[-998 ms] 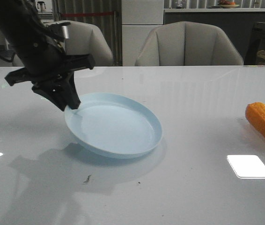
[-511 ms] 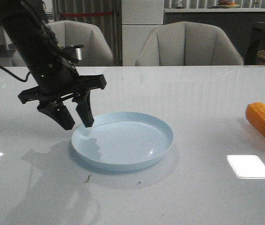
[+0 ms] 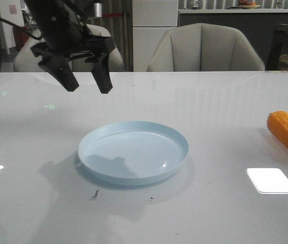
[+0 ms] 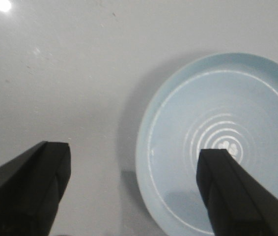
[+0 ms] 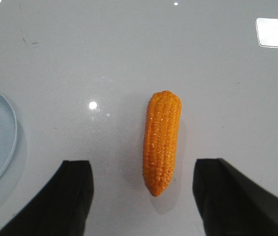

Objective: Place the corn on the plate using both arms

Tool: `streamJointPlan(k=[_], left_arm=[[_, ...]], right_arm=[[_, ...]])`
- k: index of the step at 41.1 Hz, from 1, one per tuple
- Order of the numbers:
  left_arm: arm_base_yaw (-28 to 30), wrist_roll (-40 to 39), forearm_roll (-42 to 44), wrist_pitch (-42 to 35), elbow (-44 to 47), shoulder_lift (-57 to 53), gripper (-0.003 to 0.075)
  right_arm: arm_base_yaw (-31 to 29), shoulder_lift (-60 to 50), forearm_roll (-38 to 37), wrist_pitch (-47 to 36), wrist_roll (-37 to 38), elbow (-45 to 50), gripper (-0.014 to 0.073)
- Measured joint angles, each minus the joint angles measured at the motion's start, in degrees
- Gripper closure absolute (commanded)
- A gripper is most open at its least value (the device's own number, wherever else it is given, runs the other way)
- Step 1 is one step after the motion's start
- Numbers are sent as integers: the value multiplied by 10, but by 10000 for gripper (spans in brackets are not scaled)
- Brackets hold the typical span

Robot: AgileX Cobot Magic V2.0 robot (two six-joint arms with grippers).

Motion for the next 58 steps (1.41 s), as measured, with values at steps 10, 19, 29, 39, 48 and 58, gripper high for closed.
streamJointPlan(k=[10, 19, 29, 39, 48, 58], left_arm=[[20, -49, 87, -47, -10, -73, 141], [65, -56, 99, -93, -12, -175, 141], [101, -56, 124, -113, 38, -258, 141], [128, -56, 131, -185, 218, -362, 141], [146, -56, 134, -234, 375, -489, 141], [147, -56, 129, -243, 470, -627, 141]], right_arm=[[-4, 32, 0, 60, 0, -40, 53], [-13, 123, 0, 151, 1, -145, 53], [-13, 269, 0, 256, 18, -291, 53], [-13, 399, -9, 335, 19, -369, 53], [-21, 465, -30, 337, 29, -380, 53], [-30, 512, -36, 315, 36, -381, 53]])
